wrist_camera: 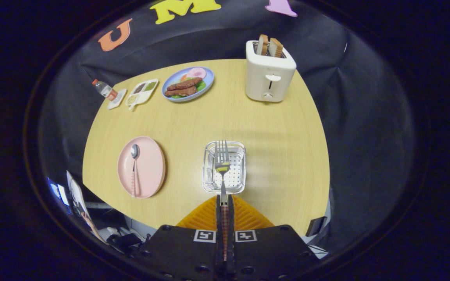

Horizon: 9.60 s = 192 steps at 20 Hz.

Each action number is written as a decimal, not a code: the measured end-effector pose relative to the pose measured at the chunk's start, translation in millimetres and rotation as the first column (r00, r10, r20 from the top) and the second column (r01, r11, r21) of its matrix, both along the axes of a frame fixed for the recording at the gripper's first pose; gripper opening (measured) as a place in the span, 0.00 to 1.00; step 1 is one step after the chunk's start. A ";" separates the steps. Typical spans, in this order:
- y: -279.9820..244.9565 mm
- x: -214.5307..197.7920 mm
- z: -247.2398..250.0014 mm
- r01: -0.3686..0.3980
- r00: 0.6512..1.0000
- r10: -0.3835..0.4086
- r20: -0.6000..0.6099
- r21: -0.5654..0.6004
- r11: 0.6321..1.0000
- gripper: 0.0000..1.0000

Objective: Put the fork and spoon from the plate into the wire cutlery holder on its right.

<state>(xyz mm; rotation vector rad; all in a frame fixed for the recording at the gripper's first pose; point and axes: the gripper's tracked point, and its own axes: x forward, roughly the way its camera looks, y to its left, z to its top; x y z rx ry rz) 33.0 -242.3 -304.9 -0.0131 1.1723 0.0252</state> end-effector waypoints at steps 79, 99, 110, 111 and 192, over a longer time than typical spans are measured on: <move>299.7 37.3 -150.8 -0.130 0.990 0.131 -0.062 0.005 0.991 0.35; 281.6 25.1 -116.9 -0.065 0.997 0.066 -0.043 0.026 0.998 0.01; 177.9 22.6 -46.6 -0.073 0.997 0.072 0.015 0.030 0.997 0.01; 163.5 22.9 -42.4 -0.059 0.998 0.058 0.013 0.032 0.998 0.01; 162.2 44.0 123.4 -0.021 0.954 0.005 0.299 0.049 0.999 0.97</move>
